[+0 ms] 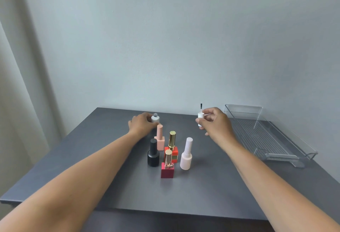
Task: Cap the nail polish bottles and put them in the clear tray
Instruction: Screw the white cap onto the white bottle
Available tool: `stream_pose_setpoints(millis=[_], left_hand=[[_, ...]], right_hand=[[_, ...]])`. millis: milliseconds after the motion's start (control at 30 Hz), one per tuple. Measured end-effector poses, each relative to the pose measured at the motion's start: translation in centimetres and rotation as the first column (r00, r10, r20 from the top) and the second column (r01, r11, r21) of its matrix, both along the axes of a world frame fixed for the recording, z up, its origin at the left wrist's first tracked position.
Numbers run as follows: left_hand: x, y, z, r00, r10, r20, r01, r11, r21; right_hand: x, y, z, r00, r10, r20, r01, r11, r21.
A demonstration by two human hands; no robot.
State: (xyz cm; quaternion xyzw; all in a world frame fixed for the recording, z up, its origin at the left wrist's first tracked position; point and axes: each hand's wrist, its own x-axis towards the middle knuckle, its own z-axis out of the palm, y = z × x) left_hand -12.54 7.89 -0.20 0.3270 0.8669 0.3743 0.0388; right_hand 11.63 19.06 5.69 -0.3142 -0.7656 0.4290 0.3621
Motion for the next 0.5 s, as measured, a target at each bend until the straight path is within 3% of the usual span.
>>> stream_pose_setpoints(millis=[133, 300, 500], left_hand=[[0.1, -0.7, 0.0, 0.997, 0.003, 0.075, -0.008, 0.998, 0.066], [0.7, -3.5, 2.2, 0.963, -0.093, 0.251, 0.008, 0.947, 0.321], [4.2, -8.5, 7.0, 0.933, -0.254, 0.255, 0.089, 0.849, 0.522]], right_hand=[[0.2, -0.8, 0.3, 0.999, 0.014, -0.03, -0.015, 1.0, -0.025], [0.8, -1.7, 0.9, 0.994, 0.043, -0.097, -0.05, 0.997, -0.066], [1.3, -4.1, 2.8, 0.981, 0.098, -0.168, -0.108, 0.993, -0.053]])
